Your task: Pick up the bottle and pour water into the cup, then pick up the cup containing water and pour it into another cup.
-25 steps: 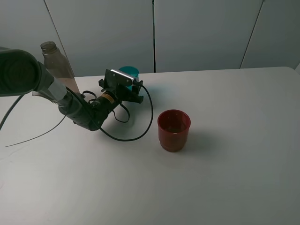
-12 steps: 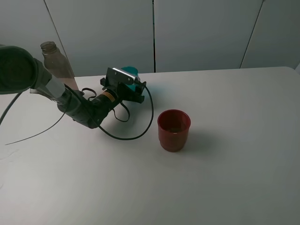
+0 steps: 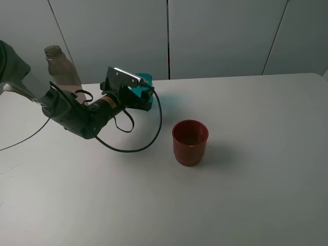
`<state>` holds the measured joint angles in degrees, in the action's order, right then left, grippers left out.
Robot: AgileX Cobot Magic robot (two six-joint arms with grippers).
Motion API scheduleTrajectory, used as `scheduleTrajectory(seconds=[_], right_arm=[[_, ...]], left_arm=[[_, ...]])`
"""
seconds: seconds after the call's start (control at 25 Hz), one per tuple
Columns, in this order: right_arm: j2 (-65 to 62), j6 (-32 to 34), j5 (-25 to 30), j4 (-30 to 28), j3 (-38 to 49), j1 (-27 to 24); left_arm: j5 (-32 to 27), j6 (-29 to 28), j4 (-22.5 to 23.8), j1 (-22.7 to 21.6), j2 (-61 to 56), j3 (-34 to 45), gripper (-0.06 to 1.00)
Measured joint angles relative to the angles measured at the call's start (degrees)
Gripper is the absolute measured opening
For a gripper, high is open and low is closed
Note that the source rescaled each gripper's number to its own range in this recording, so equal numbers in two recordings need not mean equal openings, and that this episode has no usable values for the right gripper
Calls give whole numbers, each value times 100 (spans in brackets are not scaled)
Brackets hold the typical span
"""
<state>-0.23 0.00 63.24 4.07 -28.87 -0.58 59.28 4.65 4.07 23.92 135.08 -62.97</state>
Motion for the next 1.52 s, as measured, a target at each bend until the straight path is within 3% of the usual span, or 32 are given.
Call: scheduleTrajectory(seconds=[0.2, 0.32, 0.52, 0.84, 0.96, 1.08, 1.32, 1.52], right_arm=[[0, 0, 0, 0, 0, 0], [0, 0, 0, 0, 0, 0], [0, 0, 0, 0, 0, 0], [0, 0, 0, 0, 0, 0], [0, 0, 0, 0, 0, 0], [0, 0, 0, 0, 0, 0], [0, 0, 0, 0, 0, 0], [0, 0, 0, 0, 0, 0]], left_arm=[[-55, 0, -28, 0, -652, 739, 97], [-432, -105, -16, 0, -1154, 1131, 99], [-2073, -521, 401, 0, -2282, 1422, 99], [-4832, -1756, 1609, 35, -4520, 1435, 99], [-5716, -1908, 1733, 196, -5291, 1435, 100], [-6599, -1942, 1609, 351, -6015, 1435, 100], [-8411, -1648, 503, 458, -7300, 1435, 100], [-9790, -1387, 201, 458, -8451, 1469, 100]])
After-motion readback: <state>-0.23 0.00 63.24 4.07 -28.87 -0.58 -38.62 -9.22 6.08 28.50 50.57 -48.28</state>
